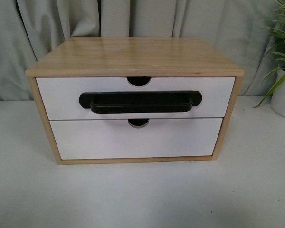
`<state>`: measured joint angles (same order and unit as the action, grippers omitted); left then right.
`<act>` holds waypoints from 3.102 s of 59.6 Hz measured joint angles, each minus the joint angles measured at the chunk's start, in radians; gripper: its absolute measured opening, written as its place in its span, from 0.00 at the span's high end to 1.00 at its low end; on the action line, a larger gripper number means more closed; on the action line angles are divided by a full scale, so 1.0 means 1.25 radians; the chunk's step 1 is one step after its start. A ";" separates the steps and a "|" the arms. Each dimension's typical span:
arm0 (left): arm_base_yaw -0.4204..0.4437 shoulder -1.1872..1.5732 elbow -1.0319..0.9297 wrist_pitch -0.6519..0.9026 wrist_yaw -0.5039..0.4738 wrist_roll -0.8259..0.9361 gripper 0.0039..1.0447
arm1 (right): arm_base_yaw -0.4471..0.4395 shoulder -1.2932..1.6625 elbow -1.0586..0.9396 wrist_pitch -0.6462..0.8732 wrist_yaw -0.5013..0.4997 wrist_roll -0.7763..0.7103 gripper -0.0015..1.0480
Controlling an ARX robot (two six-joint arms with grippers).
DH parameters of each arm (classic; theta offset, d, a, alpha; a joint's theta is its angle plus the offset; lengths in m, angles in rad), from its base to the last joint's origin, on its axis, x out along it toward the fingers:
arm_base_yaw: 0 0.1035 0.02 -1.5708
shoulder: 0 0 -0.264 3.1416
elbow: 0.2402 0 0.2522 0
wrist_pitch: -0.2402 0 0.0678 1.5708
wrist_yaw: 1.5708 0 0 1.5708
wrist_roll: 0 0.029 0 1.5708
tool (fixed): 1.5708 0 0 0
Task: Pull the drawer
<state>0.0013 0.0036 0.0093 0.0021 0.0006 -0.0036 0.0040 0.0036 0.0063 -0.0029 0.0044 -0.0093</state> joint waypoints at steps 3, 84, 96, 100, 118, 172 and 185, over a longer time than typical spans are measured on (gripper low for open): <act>0.000 0.000 0.000 0.000 0.000 0.000 0.06 | 0.000 0.000 0.000 0.000 0.000 0.000 0.09; -0.032 0.103 0.001 0.119 -0.028 0.025 0.06 | 0.047 0.155 0.076 -0.077 0.071 0.083 0.09; -0.088 0.346 0.063 0.229 0.136 0.196 0.06 | 0.038 0.374 0.198 -0.080 -0.088 -0.063 0.09; -0.085 0.430 0.099 0.254 0.193 0.256 0.06 | 0.043 0.453 0.244 -0.092 -0.126 -0.142 0.09; -0.123 0.771 0.354 0.157 0.397 0.599 0.06 | 0.076 0.709 0.455 -0.175 -0.232 -0.402 0.09; -0.266 1.253 0.757 -0.122 0.246 1.176 0.06 | 0.275 1.237 0.902 -0.335 -0.226 -0.751 0.09; -0.274 1.282 0.776 -0.123 0.235 1.197 0.06 | 0.297 1.298 0.954 -0.334 -0.227 -0.750 0.09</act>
<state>-0.3408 1.6062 0.9794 -0.1520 0.2947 1.4929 0.3752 1.6260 1.1984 -0.4206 -0.2790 -0.9470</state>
